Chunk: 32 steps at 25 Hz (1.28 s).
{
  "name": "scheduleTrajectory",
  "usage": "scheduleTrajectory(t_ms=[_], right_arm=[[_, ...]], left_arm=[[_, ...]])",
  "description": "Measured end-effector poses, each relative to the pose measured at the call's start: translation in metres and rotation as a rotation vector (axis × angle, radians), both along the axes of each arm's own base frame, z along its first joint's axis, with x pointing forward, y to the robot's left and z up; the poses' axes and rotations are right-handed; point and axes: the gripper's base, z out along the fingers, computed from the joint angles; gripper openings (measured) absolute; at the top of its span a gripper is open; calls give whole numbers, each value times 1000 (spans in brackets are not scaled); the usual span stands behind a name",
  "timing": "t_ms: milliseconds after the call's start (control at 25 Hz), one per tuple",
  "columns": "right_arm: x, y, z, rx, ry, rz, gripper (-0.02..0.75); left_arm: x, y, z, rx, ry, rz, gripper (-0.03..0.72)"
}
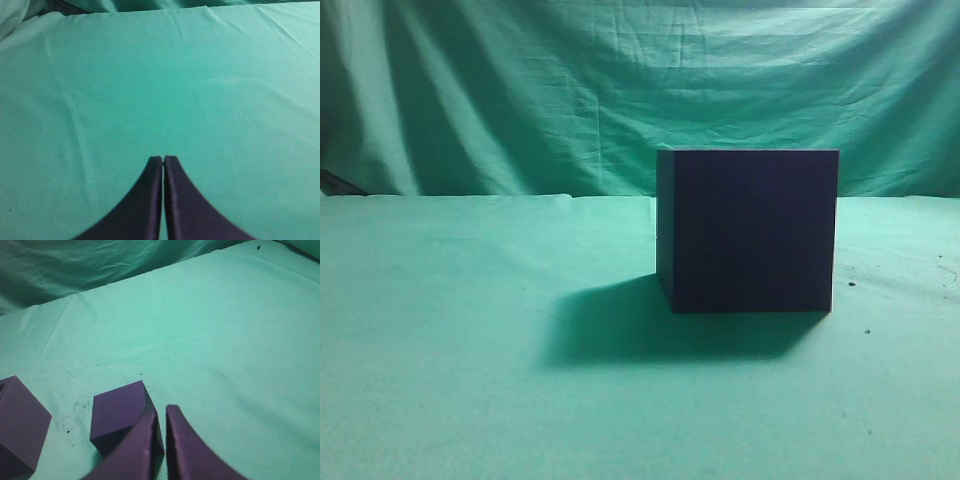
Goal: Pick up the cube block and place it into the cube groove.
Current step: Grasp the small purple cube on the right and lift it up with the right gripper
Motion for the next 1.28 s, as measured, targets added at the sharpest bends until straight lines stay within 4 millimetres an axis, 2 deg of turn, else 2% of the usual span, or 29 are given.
scheduleTrajectory(t_ms=[1040,1160,1280], right_arm=[[0,0,1,18,-6,-2,47],[2,2,8,168,-71,-24,47],[4,-3,20,207,-214,-73,47]], left_arm=[[0,0,0,0,0,0,0],[0,0,0,0,0,0,0],[0,0,0,0,0,0,0]])
